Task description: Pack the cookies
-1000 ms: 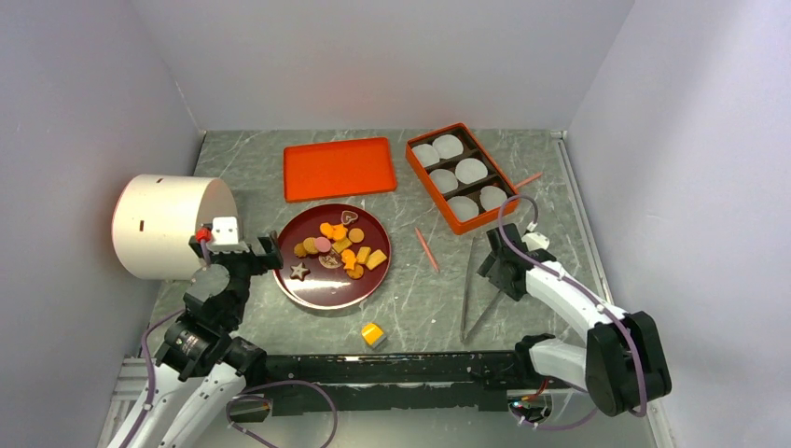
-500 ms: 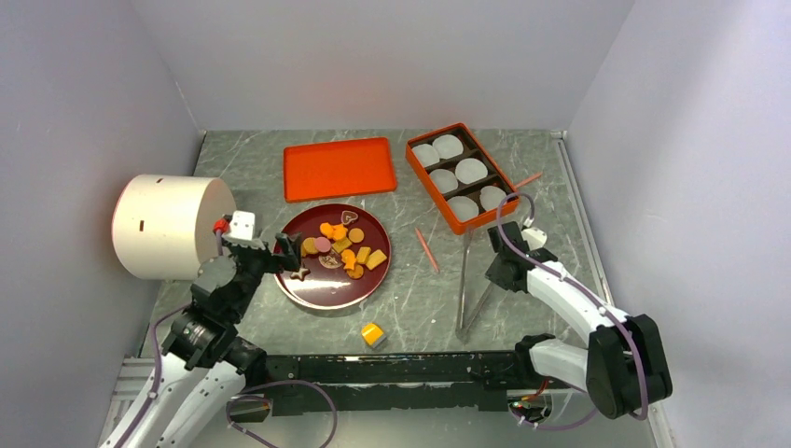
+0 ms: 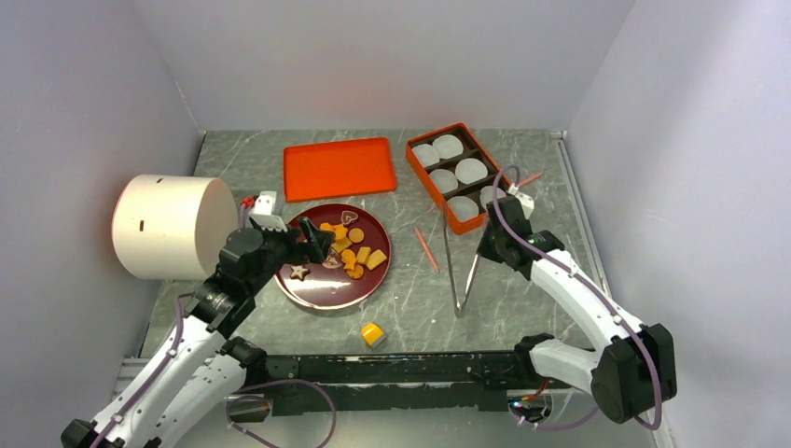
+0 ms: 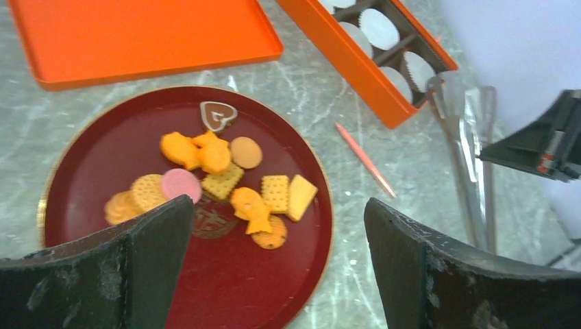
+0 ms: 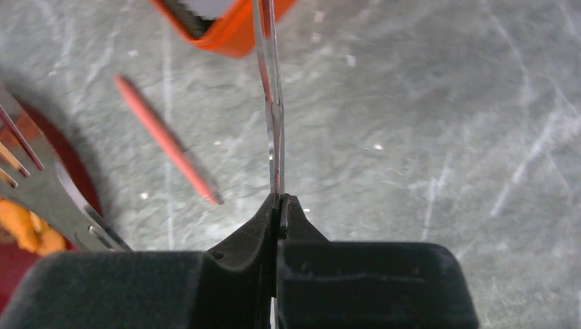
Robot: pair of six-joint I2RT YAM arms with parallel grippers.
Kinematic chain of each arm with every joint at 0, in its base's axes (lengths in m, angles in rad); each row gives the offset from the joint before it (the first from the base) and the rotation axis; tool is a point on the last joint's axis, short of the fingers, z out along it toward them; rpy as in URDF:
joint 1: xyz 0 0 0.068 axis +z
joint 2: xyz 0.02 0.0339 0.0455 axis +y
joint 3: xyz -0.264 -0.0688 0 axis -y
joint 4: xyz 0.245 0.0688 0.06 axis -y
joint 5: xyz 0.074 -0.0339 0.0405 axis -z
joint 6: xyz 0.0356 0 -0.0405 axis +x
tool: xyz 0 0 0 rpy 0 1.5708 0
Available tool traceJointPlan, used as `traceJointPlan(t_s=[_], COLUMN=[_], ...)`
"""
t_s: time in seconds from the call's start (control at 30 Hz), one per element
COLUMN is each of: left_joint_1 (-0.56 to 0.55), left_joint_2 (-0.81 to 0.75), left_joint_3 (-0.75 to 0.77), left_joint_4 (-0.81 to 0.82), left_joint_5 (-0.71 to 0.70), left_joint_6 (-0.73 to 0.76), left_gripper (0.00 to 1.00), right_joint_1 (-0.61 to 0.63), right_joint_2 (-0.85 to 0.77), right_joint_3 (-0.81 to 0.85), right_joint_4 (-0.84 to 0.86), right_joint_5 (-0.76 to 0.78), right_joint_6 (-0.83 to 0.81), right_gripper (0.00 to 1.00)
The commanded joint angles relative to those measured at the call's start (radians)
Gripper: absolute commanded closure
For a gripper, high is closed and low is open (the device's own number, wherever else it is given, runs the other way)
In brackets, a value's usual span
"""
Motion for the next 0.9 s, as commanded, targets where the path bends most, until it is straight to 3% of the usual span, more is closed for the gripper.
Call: traceJointPlan(t_s=[0.0, 0.1, 0.27, 0.6, 0.87], left_joint_1=[-0.002, -0.002, -0.002, -0.011, -0.099], left_joint_2=[0.060, 0.107, 0.151, 0.261, 0.332], left_joint_3=[0.044, 0.025, -0.023, -0.051, -0.055], left_joint_4=[0.099, 0.153, 0.282, 0.398, 0.495], left_joint_5=[0.132, 0.182, 0.236, 0.273, 0.191], left_joint_6=[-0.134, -0.222, -0.350, -0.515, -0.528], left_gripper=[0.01, 0.01, 0.01, 0.01, 0.01], right_joint_1=[0.104, 0.228, 0.321, 0.409, 0.439], right_joint_2=[0.056, 0.119, 0.223, 0.379, 0.430], right_joint_3=[0.119, 0.184, 0.255, 0.421, 0.479], right_joint_4=[0.047, 0.050, 0.105, 0.156, 0.182], right_joint_5=[-0.005, 0.067, 0.062, 0.057, 0.009], right_joint_6=[-0.037, -0.020, -0.007, -0.044, -0.039], right_gripper=[1.00, 1.00, 1.00, 1.00, 1.00])
